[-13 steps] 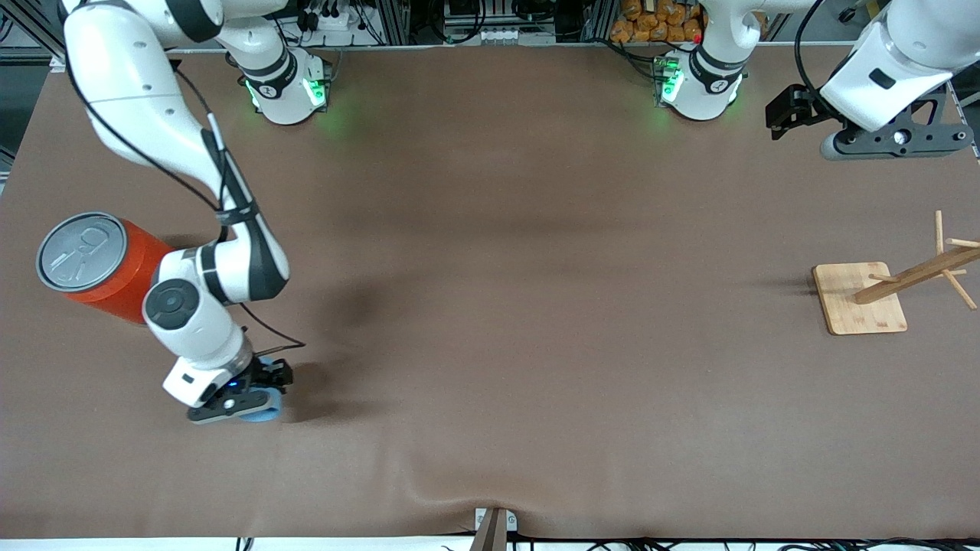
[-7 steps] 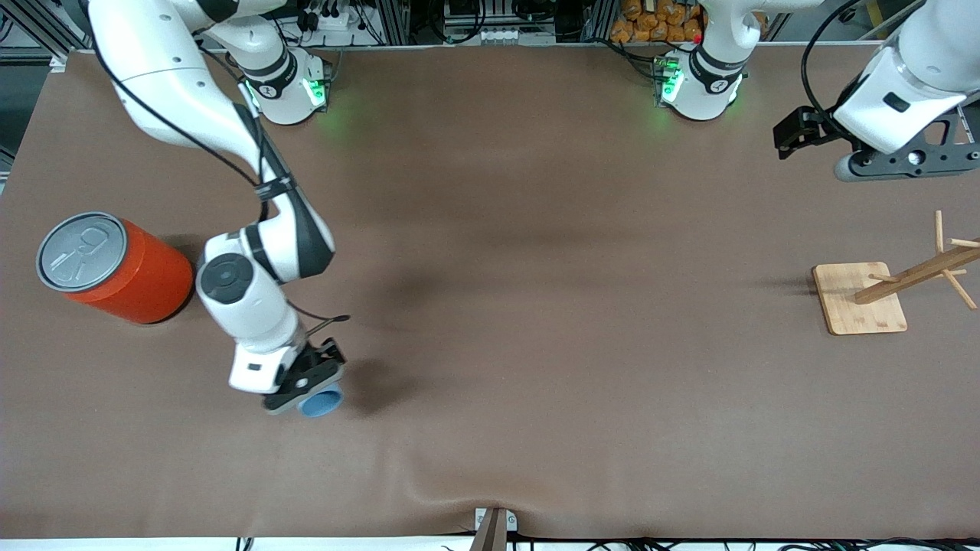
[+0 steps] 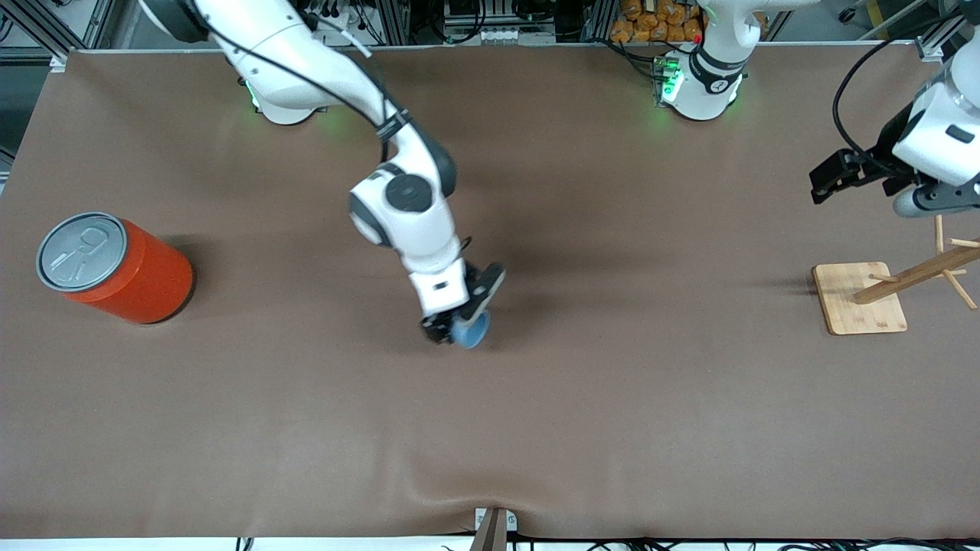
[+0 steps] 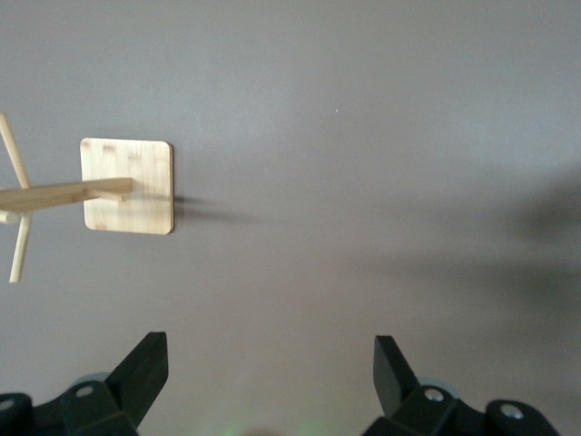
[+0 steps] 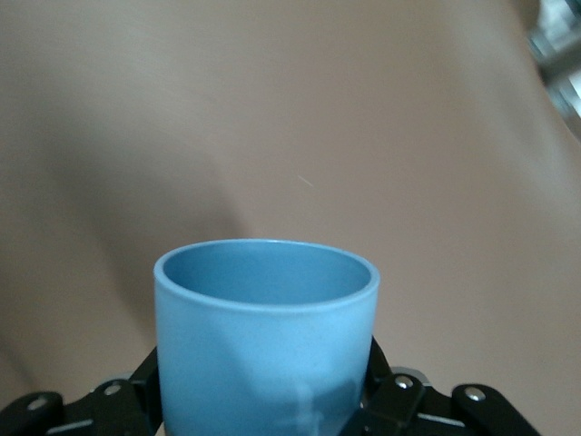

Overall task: Flip cup
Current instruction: 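Lift the blue cup and carry it to the table middle, then hold the cup with the right gripper while the left gripper approaches it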

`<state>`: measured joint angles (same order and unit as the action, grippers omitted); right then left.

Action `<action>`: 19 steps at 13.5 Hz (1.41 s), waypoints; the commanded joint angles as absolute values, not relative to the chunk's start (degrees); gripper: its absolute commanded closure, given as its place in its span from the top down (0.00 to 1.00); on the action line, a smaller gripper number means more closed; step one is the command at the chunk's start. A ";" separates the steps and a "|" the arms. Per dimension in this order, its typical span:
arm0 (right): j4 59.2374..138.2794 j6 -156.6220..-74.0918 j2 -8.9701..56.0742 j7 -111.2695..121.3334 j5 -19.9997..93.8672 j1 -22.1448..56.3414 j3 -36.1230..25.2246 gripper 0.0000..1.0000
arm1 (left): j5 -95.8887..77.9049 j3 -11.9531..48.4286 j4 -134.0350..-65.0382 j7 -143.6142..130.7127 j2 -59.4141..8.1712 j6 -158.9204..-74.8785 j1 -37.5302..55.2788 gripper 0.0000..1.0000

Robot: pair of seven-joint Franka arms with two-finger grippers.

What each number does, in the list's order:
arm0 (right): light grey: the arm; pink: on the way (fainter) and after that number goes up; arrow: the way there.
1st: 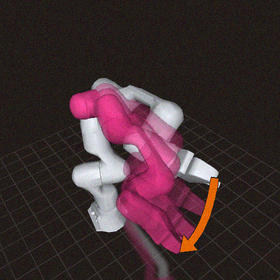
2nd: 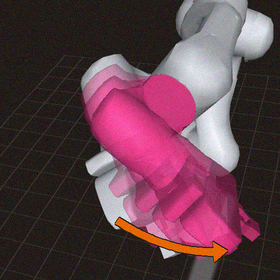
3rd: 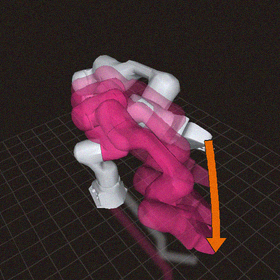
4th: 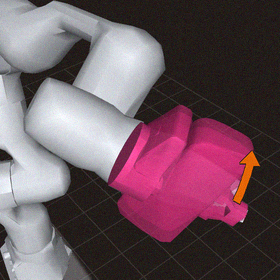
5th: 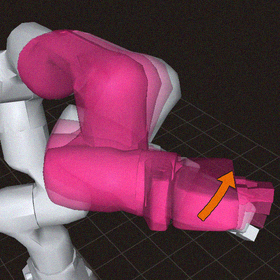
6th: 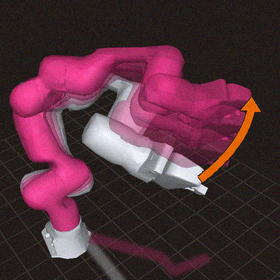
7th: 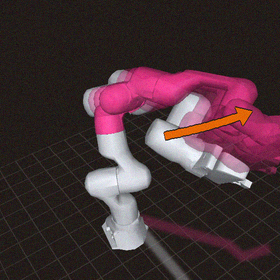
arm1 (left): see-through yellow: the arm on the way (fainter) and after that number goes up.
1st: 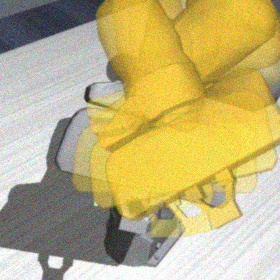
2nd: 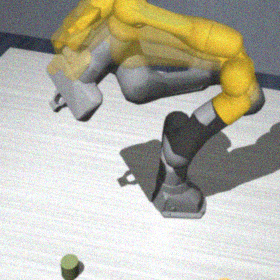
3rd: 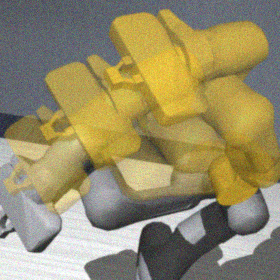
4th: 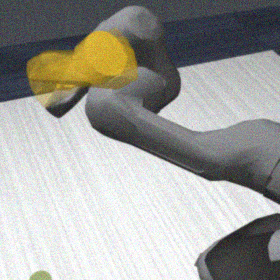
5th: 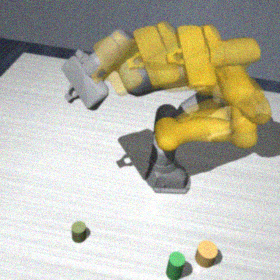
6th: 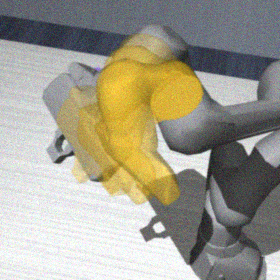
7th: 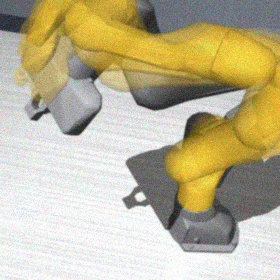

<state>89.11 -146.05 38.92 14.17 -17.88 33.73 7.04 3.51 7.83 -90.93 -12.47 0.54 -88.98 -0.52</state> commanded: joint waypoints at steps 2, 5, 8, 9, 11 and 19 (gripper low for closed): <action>88.77 -148.97 40.60 17.65 -29.59 38.05 6.42 0.62 | 2.56 8.35 -95.70 -12.22 1.84 -92.63 -1.49 1.00; 88.68 -149.06 42.62 21.61 -30.76 38.32 6.50 0.62 | -9.63 8.35 -101.92 -11.43 1.67 -97.96 -6.40 1.00; 88.77 -150.11 44.64 22.68 -30.76 38.85 6.50 0.62 | -10.46 8.61 -107.74 -9.58 -0.25 -106.42 -6.33 1.00; 88.77 -150.20 45.17 22.59 -30.76 38.85 6.50 0.62 | -10.55 8.79 -108.80 -9.49 -1.22 -107.39 -6.15 1.00; 88.77 -151.60 46.31 22.59 -30.67 38.76 6.50 0.62 | -13.77 8.96 -111.17 -9.41 -3.33 -109.33 -5.98 1.00; 88.86 -155.65 48.69 22.41 -30.59 38.32 6.50 0.78 | -30.91 11.95 -118.21 -2.66 -10.45 -119.88 -5.54 1.00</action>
